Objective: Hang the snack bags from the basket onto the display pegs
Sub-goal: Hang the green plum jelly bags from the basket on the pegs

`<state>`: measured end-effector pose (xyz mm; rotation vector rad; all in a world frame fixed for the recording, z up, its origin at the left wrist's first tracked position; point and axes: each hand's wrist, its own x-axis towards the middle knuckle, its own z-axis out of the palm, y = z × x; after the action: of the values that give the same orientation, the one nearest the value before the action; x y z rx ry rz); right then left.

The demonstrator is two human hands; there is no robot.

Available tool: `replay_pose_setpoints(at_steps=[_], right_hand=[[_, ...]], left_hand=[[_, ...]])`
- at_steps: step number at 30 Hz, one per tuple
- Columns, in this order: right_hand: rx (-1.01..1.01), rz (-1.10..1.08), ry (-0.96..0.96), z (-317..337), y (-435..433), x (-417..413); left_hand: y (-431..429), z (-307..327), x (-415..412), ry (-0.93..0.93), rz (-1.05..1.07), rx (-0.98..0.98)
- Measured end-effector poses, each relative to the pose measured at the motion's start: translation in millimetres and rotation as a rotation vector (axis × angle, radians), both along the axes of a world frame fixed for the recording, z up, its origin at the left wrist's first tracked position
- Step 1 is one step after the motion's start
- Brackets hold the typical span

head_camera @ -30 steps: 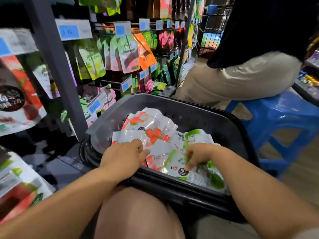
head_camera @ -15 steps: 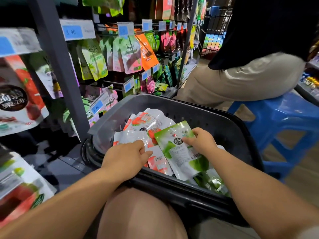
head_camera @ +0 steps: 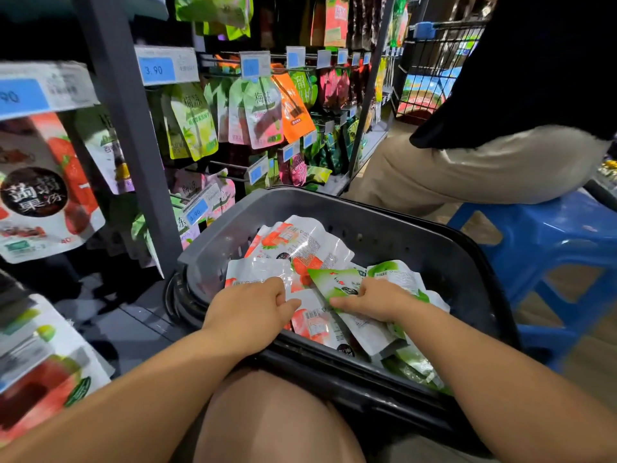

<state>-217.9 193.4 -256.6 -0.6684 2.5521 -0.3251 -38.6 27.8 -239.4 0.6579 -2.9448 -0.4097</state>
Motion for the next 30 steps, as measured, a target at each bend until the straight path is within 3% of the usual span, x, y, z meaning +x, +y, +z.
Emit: replay_pose_setpoints(at_steps=[3,14,22,26,30], right_hand=[[0.007,0.029,-0.043,3,1,9],[0.065,0.069,0.136,8,-6,24],[0.062,0.055,0.152,7,-8,23],[-0.205,-0.111,0.022,12,-6,9],[-0.695,-0.329,-0.442,25,-1,9]], left_hand=[[0,0,0,-0.002,0.002,0.010],[1,3,1,0.001,0.009,0.022],[1,3,2,0.006,0.006,0.026],[0,3,2,-0.007,0.002,0.048],[-1,5,0,-0.066,-0.006,0.076]])
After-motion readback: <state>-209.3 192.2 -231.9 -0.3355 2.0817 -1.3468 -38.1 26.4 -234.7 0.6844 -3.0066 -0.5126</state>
